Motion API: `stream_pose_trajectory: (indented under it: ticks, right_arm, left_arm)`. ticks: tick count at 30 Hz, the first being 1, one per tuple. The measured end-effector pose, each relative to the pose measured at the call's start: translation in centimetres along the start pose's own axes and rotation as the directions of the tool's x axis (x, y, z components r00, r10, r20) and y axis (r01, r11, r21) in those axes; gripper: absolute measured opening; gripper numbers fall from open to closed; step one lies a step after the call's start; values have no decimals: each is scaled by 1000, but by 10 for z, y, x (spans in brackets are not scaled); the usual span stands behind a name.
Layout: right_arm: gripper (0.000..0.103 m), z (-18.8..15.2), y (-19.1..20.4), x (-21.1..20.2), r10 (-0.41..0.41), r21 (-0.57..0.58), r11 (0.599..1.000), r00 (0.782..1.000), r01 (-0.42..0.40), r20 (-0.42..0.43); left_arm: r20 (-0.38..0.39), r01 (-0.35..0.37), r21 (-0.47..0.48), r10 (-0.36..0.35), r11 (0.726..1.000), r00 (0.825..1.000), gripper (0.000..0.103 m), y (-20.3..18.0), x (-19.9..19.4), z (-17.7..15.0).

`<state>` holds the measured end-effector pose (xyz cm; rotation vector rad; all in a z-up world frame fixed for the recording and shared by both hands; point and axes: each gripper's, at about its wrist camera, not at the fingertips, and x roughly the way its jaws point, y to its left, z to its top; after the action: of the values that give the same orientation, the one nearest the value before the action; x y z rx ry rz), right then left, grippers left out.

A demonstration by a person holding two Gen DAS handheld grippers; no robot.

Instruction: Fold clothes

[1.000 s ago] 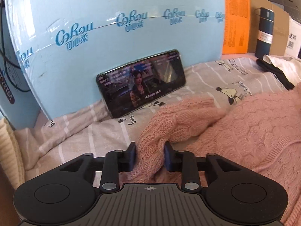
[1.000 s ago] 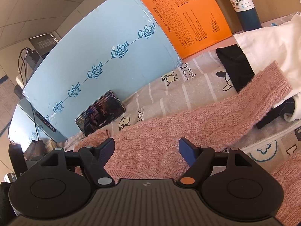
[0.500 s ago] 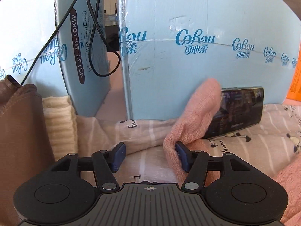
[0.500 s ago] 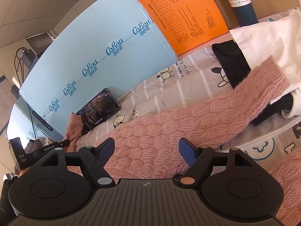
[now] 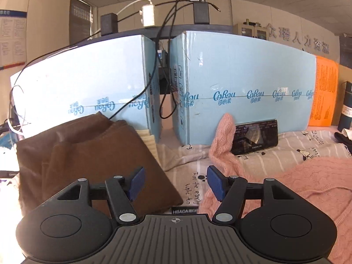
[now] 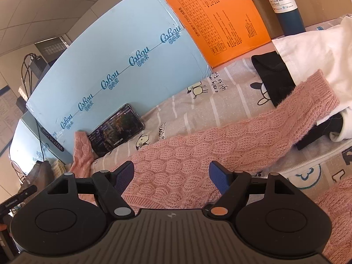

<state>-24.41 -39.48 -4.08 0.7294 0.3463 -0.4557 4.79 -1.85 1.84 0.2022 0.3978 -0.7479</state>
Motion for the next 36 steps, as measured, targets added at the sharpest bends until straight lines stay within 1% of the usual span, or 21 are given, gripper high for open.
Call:
stream_pose_trajectory:
  ticks: [4, 7, 10, 12, 14, 16, 17, 18, 19, 21, 22, 23, 25, 26, 27, 29, 30, 32, 33, 35, 36]
  right_arm:
    - [73, -5, 11, -3, 38, -64, 997, 999, -38, -3]
    - [75, -13, 25, -11, 94, -118, 989, 996, -93, 7]
    - [76, -20, 34, -16, 133, -154, 979, 991, -132, 1]
    - [77, -25, 38, -18, 142, -169, 976, 990, -140, -4]
    - [77, -29, 42, -19, 144, -180, 973, 990, -143, -9]
    - [77, -32, 44, -19, 146, -187, 971, 989, -147, -15]
    - [77, -33, 45, -19, 148, -189, 971, 989, -148, -18]
    - [77, -34, 45, -19, 149, -192, 970, 989, -150, -21]
    - [77, -35, 46, -19, 150, -193, 970, 989, -151, -22]
    - [77, -36, 45, -19, 147, -189, 971, 989, -148, -21]
    - [77, -36, 44, -19, 145, -186, 972, 989, -146, -19]
    - [77, -36, 43, -19, 144, -183, 972, 989, -145, -18]
    - [77, -36, 43, -20, 152, -180, 972, 988, -152, -13]
    - [77, -35, 42, -22, 160, -179, 971, 987, -159, -8]
    - [77, -35, 42, -23, 169, -177, 970, 986, -167, -2]
    - [77, -34, 41, -26, 185, -173, 968, 983, -180, 11]
    - [77, -33, 40, -28, 188, -167, 969, 982, -182, 21]
    - [77, -32, 38, -31, 193, -159, 970, 981, -185, 36]
    - [77, -32, 37, -31, 195, -157, 970, 980, -187, 37]
    - [77, -31, 36, -32, 198, -153, 970, 979, -190, 38]
    - [77, -31, 35, -32, 200, -152, 970, 979, -192, 39]
  left_arm:
    - [8, -40, -94, 41, 995, 999, 64, 20, -57, -30]
    - [-18, -72, -182, 70, 981, 997, 64, 34, -91, -61]
    - [-51, -67, -256, 56, 964, 997, 64, 39, -119, -91]
    - [-90, -78, -325, 52, 943, 995, 64, 39, -132, -112]
    - [-122, -73, -377, 29, 923, 992, 64, 36, -141, -129]
    - [-140, -58, -378, 5, 924, 990, 63, 26, -145, -141]
    - [-140, -52, -347, 3, 936, 990, 63, 19, -145, -143]
    - [-145, -51, -313, 5, 948, 989, 59, 12, -145, -145]
    - [-158, -60, -270, 17, 961, 987, 38, 5, -143, -146]
    - [-165, -74, -205, 40, 976, 985, 18, -8, -142, -146]
    - [-157, -46, -208, 13, 977, 988, 8, -10, -142, -143]
    - [-130, -12, -219, -17, 976, 991, 8, -11, -144, -138]
    - [-36, 70, -235, -81, 969, 996, 8, -15, -152, -123]
    - [26, 125, -238, -123, 963, 992, 8, -18, -155, -113]
    - [90, 186, -225, -170, 956, 981, 8, -22, -159, -102]
    - [201, 270, -144, -239, 952, 950, 8, -38, -163, -81]
    - [234, 295, -97, -267, 950, 935, 8, -47, -162, -72]
    - [261, 364, -32, -343, 931, 902, 8, -67, -153, -55]
    - [255, 394, -4, -380, 919, 889, 8, -79, -146, -50]
    - [220, 448, 51, -448, 893, 867, 8, -104, -130, -44]
    - [193, 467, 70, -471, 881, 861, 8, -117, -120, -43]
